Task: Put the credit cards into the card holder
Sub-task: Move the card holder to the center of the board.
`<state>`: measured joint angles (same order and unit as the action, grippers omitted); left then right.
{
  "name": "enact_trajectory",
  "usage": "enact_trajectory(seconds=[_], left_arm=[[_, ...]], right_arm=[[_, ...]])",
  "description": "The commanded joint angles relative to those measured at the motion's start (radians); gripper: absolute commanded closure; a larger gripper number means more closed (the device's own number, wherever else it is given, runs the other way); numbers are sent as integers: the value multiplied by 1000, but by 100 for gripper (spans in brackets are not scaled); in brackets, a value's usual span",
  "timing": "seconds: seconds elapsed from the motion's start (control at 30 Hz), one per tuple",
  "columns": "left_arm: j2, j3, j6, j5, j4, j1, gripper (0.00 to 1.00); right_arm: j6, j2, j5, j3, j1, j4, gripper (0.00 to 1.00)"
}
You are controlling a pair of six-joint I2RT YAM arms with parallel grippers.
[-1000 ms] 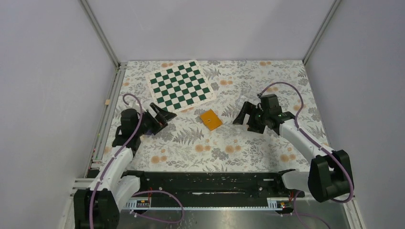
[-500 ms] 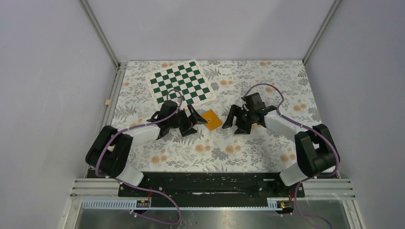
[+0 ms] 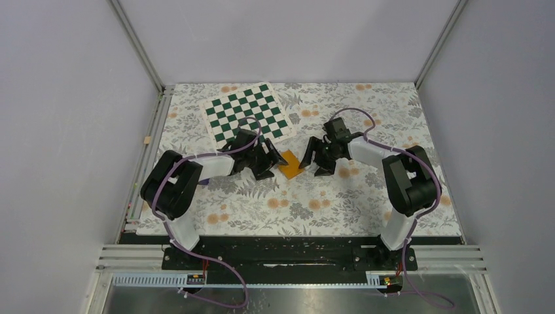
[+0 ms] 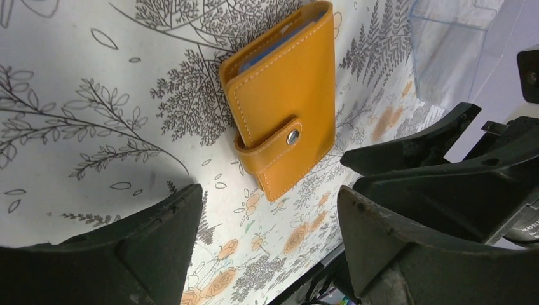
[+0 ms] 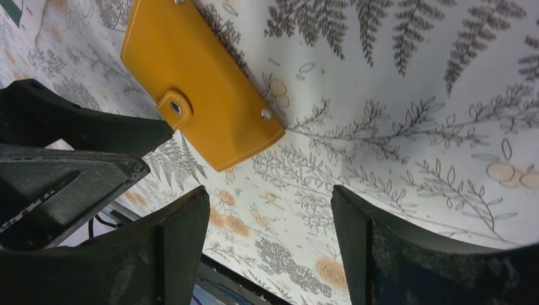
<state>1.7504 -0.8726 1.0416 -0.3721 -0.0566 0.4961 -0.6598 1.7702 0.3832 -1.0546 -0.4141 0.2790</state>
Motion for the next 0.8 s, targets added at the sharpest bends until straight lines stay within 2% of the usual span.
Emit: enact_trajectory(seconds=[0.0, 0.2, 0.47, 0.6, 0.77], left_arm=[[51, -49, -16, 62, 28, -16, 24], [119, -111, -35, 41, 29, -22, 34], [167, -103, -48, -52, -54, -11, 48], [145, -46, -35, -99, -145, 2, 67], [59, 36, -53, -98, -152, 15, 92]], right_arm=[[-6, 62, -29, -81, -10, 41, 23], [-21, 135, 7, -155, -9, 50, 27], [-91, 149, 195, -71, -23, -120, 38], [-80, 124, 241, -14, -43, -138, 39], [-94, 63, 288, 65, -49, -147, 40]])
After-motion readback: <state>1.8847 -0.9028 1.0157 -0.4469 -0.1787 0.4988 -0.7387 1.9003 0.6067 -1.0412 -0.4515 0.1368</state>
